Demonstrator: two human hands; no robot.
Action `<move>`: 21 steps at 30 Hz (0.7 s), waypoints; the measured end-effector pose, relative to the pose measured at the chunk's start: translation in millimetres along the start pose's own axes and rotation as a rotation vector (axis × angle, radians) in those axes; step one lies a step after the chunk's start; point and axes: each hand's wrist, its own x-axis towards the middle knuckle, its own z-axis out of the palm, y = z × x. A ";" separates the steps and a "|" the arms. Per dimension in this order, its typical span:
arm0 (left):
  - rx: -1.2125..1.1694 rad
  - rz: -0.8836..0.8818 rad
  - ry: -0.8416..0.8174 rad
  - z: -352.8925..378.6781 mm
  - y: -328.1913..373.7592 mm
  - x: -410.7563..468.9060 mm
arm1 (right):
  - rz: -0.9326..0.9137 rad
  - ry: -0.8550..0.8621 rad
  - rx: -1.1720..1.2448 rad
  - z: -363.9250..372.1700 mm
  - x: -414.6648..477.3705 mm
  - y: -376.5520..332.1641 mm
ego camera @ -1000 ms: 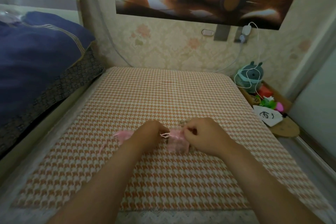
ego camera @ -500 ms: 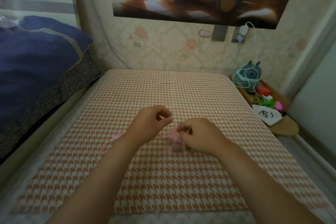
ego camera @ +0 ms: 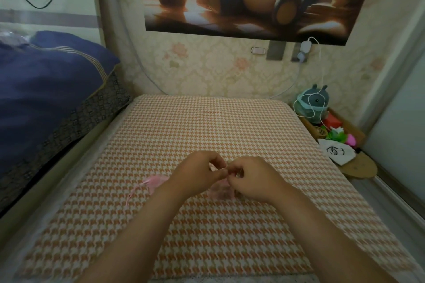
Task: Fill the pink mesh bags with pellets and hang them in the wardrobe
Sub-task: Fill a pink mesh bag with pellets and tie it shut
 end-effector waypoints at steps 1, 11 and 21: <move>0.011 -0.016 -0.018 -0.4 -0.5 0.5 | -0.001 0.000 -0.001 -0.2 0.7 1.5; 0.451 -0.040 -0.057 -16.9 12.2 -0.2 | -0.030 -0.007 -0.028 -2.0 3.1 -2.2; 0.095 -0.094 0.002 -16.0 -0.8 0.5 | -0.020 0.001 -0.042 -8.4 -1.6 4.0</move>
